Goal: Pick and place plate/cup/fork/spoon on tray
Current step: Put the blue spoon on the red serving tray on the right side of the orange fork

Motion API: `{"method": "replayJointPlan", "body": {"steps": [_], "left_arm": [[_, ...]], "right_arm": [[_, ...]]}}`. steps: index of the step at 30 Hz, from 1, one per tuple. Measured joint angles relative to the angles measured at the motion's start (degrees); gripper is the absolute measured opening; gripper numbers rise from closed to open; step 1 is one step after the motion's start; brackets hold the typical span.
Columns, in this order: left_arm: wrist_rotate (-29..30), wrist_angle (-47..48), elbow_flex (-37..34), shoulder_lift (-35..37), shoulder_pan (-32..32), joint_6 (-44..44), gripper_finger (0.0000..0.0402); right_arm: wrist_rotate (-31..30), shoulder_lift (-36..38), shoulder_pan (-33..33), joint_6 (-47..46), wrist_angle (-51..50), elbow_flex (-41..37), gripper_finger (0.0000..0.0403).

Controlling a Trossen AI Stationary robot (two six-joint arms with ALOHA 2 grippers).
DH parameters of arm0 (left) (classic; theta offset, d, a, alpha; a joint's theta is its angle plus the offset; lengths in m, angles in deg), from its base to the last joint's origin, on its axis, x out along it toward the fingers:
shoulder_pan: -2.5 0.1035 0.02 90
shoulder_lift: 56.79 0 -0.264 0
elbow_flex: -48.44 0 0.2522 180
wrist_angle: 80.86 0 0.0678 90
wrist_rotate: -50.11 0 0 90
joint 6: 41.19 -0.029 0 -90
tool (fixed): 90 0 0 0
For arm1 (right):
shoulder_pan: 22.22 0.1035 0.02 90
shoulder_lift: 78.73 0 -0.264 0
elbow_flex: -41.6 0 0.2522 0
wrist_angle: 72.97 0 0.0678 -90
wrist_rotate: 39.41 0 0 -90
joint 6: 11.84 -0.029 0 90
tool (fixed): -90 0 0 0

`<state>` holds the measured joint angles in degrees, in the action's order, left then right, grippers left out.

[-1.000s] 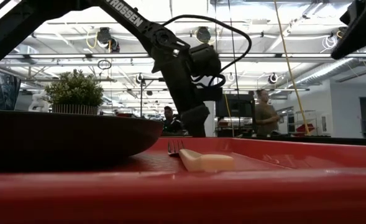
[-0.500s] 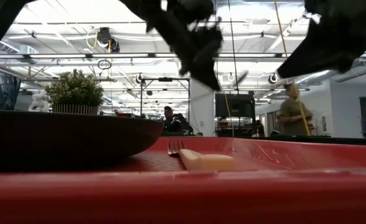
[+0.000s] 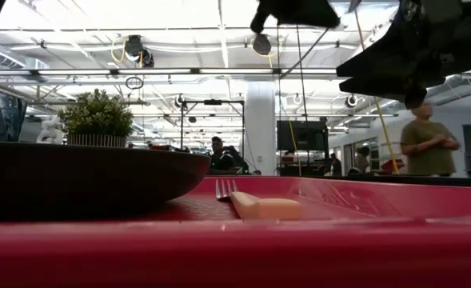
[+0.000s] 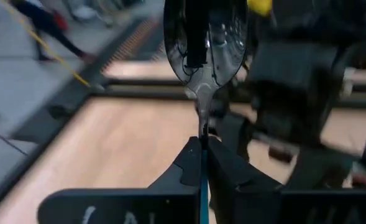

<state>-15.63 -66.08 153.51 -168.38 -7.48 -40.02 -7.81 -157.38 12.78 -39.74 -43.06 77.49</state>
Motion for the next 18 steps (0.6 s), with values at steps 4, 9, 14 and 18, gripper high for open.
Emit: {"method": "replayJointPlan", "body": {"steps": [4, 9, 14, 18], "left_arm": [[7.7, -9.7, 0.0, -2.0, -3.9, -1.9, 0.0006], [13.1, -16.8, 0.0, -4.5, -6.4, -5.0, 0.0008], [14.8, -18.0, 0.0, -4.7, -6.8, -6.0, 0.0006], [14.8, -17.6, 0.0, -4.7, -6.8, -5.9, 0.0009]], "right_arm": [[0.2, 0.0, 0.1, 3.9, 2.3, 0.0, 0.0204], [4.0, 0.0, 0.1, 12.8, 8.4, 0.0, 0.0223], [4.7, 0.0, 0.1, 15.8, 11.4, 0.0, 0.0233], [4.7, 0.0, 0.0, 15.3, 11.6, 0.0, 0.0236]]}}
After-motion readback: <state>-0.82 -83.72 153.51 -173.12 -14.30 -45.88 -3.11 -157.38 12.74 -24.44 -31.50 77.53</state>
